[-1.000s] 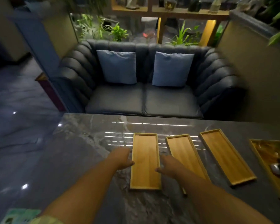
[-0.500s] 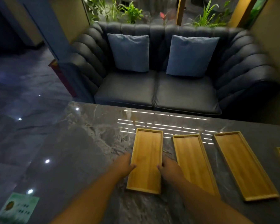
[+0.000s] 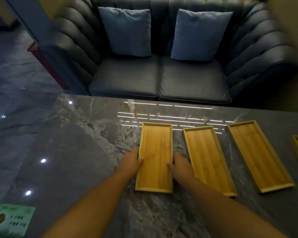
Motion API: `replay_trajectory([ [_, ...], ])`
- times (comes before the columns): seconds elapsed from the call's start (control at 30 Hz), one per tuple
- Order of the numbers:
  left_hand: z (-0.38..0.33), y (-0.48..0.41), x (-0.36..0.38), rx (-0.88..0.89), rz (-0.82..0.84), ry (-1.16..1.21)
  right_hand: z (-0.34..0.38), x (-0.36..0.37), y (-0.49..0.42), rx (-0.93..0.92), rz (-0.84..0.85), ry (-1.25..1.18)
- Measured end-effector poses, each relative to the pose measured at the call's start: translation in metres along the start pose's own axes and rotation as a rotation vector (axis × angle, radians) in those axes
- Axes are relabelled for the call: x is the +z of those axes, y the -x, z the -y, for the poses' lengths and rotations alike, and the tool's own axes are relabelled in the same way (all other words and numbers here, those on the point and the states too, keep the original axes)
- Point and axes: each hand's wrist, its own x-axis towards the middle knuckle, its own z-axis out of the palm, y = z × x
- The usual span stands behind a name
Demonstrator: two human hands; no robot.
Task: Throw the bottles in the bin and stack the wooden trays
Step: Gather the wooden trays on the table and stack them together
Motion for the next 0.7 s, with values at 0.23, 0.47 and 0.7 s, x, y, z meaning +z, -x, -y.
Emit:
replay_trajectory([
  [0.23, -0.003, -0.002, -0.001, 0.03, 0.005, 0.009, 0.006, 0.0, -0.001, 0.011, 0.01, 0.069],
  [0.47, -0.005, 0.004, -0.002, 0.056, 0.01, 0.048, 0.005, 0.003, 0.008, 0.0, -0.008, 0.085],
  [0.7, -0.001, 0.022, -0.001, 0.014, 0.004, -0.005, 0.003, 0.012, 0.026, 0.008, 0.016, 0.135],
])
